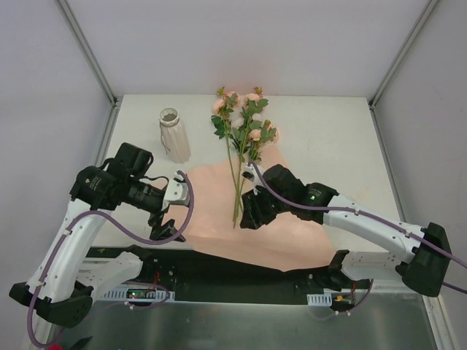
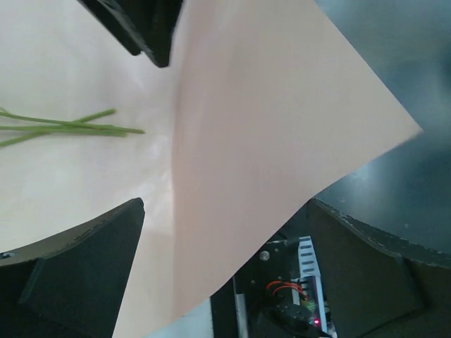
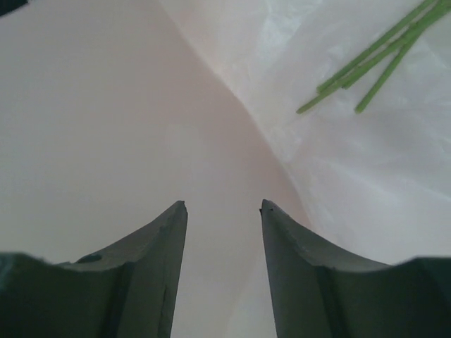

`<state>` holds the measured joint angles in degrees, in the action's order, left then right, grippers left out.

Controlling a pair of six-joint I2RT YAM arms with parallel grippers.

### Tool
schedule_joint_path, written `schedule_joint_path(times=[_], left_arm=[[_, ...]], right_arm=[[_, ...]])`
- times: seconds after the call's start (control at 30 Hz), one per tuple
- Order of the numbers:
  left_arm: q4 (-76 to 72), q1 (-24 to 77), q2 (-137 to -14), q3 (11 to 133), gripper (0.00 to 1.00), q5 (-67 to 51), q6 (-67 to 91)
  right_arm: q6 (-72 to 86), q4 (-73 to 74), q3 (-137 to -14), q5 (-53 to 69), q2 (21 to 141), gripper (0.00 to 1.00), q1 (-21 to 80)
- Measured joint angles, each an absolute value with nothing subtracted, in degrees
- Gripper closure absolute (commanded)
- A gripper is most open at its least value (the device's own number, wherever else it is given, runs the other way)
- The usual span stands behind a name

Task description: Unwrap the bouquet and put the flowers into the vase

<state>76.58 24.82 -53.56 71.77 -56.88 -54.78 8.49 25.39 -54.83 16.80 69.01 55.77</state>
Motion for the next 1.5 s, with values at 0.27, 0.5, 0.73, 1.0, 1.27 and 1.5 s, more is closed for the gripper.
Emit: schedule_joint_path(times=[0.27,0.5,0.73,1.0,1.27,1.5], left_arm=[[76.55,24.82,-56.71,92.29,0.01,-54.43,-51.57],[76.58,24.82,-57.87,98.54,0.01,-46.54,-43.99],[67.77,24.82,-57.6,91.18,0.01,-29.23,-33.95],[57.58,10.46,-67.85,86.17,0.01,-15.51,-22.87],[53.17,-7.22,-74.83,85.25,0.01,-17.47,-17.45],[48.71,-11.38,-78.54,80.2,0.01,-17.26,-17.21]], right_arm=[[6.15,31.42,-57.43,7.57,67.33,0.31,53.43],[2.39,30.06,-67.66,7.29,71.48,0.32,46.7],[1.19,29.3,-71.53,4.75,83.4,0.44,43.33],[-0.62,26.35,-91.57,-1.76,107.46,0.54,39.44],[1.13,23.97,-102.67,-2.33,121.58,0.58,35.35],[2.87,24.05,-104.49,-1.93,126.34,0.62,32.86]])
